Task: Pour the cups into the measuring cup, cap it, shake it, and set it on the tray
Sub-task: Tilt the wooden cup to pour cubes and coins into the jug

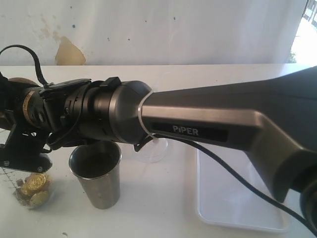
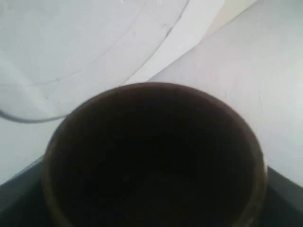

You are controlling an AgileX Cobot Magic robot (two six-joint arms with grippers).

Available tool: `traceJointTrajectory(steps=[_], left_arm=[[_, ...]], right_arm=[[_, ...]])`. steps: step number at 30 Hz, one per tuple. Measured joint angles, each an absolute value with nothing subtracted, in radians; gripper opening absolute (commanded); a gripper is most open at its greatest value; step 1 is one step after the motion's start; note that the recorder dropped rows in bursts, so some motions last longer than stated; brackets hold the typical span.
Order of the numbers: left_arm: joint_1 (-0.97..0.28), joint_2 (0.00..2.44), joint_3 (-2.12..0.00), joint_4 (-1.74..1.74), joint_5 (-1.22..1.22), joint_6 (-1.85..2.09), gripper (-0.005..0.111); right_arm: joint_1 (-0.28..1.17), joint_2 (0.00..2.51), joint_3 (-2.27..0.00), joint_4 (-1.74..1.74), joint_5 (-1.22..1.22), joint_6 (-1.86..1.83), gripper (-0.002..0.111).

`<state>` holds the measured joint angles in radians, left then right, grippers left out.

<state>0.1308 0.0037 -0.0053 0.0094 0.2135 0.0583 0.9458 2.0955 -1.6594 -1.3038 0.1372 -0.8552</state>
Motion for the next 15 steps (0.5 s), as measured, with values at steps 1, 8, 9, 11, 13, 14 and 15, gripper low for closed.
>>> traceJointTrajectory(steps=[1, 8, 9, 11, 13, 14, 15], left_arm=[[0.131, 0.004, -0.005, 0.009, 0.214, 0.058, 0.0], [0.131, 0.004, -0.005, 0.009, 0.214, 0.058, 0.0], [0.131, 0.004, -0.005, 0.009, 0.214, 0.058, 0.0], [0.131, 0.004, -0.005, 0.009, 0.214, 0.058, 0.0], [0.131, 0.004, -0.005, 0.009, 0.214, 0.058, 0.0], [0.131, 0.004, -0.005, 0.009, 0.214, 0.058, 0.0], [0.131, 0.004, -0.005, 0.009, 0.214, 0.058, 0.0]], right_arm=[[0.946, 2.096, -1.659, -1.306, 0.139, -0.855, 0.0], [0.946, 2.096, -1.659, -1.31, 0.139, -0.805, 0.0], [0.946, 2.096, -1.659, -1.312, 0.139, -0.761, 0.0], [0.946, 2.096, -1.659, -1.312, 0.133, -0.648, 0.0], [0.946, 2.096, -1.659, -1.312, 0.125, -0.552, 0.0], [0.946, 2.096, -1.659, -1.312, 0.121, -0.518, 0.0], [0.946, 2.096, -1.659, -1.312, 0.11, -0.474, 0.0]])
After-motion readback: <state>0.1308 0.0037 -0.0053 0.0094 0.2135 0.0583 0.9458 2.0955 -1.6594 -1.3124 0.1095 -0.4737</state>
